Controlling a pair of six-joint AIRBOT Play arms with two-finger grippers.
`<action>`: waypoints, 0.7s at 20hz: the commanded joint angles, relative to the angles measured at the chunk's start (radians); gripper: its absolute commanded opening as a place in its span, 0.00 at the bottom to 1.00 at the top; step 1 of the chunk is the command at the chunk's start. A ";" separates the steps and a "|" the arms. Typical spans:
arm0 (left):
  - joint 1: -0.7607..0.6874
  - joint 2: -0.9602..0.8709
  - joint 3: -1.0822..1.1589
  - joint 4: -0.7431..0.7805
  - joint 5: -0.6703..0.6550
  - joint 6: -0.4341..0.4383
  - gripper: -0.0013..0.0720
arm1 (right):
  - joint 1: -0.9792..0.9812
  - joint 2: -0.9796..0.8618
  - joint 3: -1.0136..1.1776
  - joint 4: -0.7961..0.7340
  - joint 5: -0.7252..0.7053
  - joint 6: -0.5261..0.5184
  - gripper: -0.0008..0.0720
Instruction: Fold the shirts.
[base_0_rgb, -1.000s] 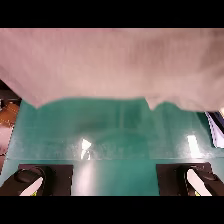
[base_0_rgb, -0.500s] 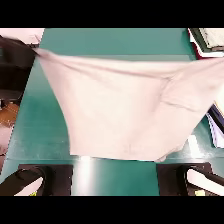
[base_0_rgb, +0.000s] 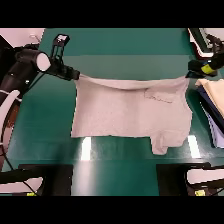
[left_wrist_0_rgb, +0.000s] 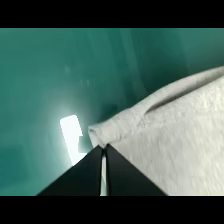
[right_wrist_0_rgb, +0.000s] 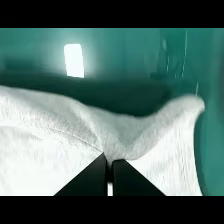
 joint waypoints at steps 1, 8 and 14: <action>0.011 -0.046 -0.006 0.048 0.233 -0.003 0.05 | 0.042 -0.050 0.013 -0.002 -0.276 0.001 0.03; 0.131 -0.046 -0.007 0.007 0.164 -0.064 0.05 | 0.050 -0.049 0.012 -0.119 -0.301 -0.001 0.03; 0.131 -0.046 -0.013 -0.085 0.008 0.063 0.05 | 0.052 -0.019 -0.143 -0.135 -0.191 -0.053 0.03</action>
